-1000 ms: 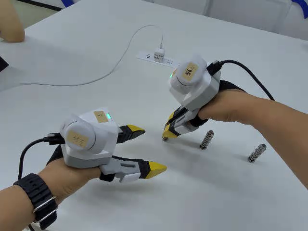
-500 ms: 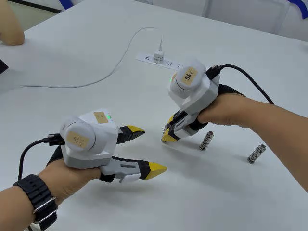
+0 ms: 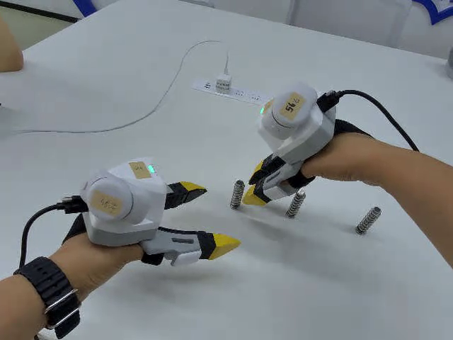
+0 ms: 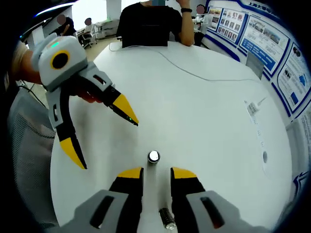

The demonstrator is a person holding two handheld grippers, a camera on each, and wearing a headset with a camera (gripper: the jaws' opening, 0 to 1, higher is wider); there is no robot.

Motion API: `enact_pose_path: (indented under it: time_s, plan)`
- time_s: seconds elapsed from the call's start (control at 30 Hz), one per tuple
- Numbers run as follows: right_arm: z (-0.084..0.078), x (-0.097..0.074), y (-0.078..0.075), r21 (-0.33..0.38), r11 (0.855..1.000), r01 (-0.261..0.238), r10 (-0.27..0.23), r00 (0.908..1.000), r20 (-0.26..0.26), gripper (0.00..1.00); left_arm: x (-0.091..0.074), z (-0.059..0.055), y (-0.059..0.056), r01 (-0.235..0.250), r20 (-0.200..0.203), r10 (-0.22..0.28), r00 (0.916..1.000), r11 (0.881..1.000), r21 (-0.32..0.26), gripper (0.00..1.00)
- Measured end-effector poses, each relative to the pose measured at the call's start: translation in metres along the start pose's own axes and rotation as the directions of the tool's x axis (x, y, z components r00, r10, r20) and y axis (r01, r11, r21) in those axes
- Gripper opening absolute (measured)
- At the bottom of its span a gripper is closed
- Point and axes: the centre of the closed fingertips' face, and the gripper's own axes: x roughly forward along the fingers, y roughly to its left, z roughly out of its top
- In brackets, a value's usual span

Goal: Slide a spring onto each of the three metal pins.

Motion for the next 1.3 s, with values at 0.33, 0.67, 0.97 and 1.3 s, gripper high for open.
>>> enact_pose_path:
  time_s: [0.33, 0.67, 0.97, 1.3]
  plan:
    - [-0.011, -0.019, -0.008, 0.033, 0.998, 0.046, -0.047, 0.9980, 0.043, 0.28, 0.002, 0.002, 0.002, 0.000, 0.002, 0.000, 1.0000, 1.000, 0.003, 0.63]
    - [-0.030, -0.037, -0.014, 0.089, 0.992, 0.094, -0.100, 0.9928, 0.066, 0.31, 0.002, 0.002, 0.005, -0.003, -0.002, 0.004, 1.0000, 1.000, 0.003, 0.64]
    - [-0.046, -0.053, -0.017, 0.138, 0.982, 0.133, -0.145, 0.9858, 0.084, 0.32, 0.003, 0.003, 0.004, 0.000, -0.004, 0.000, 1.0000, 1.000, 0.006, 0.64]
    - [-0.062, -0.066, -0.015, 0.180, 0.970, 0.166, -0.187, 0.9765, 0.107, 0.33, 0.003, 0.004, 0.004, 0.000, -0.003, 0.000, 1.0000, 1.000, 0.003, 0.66]
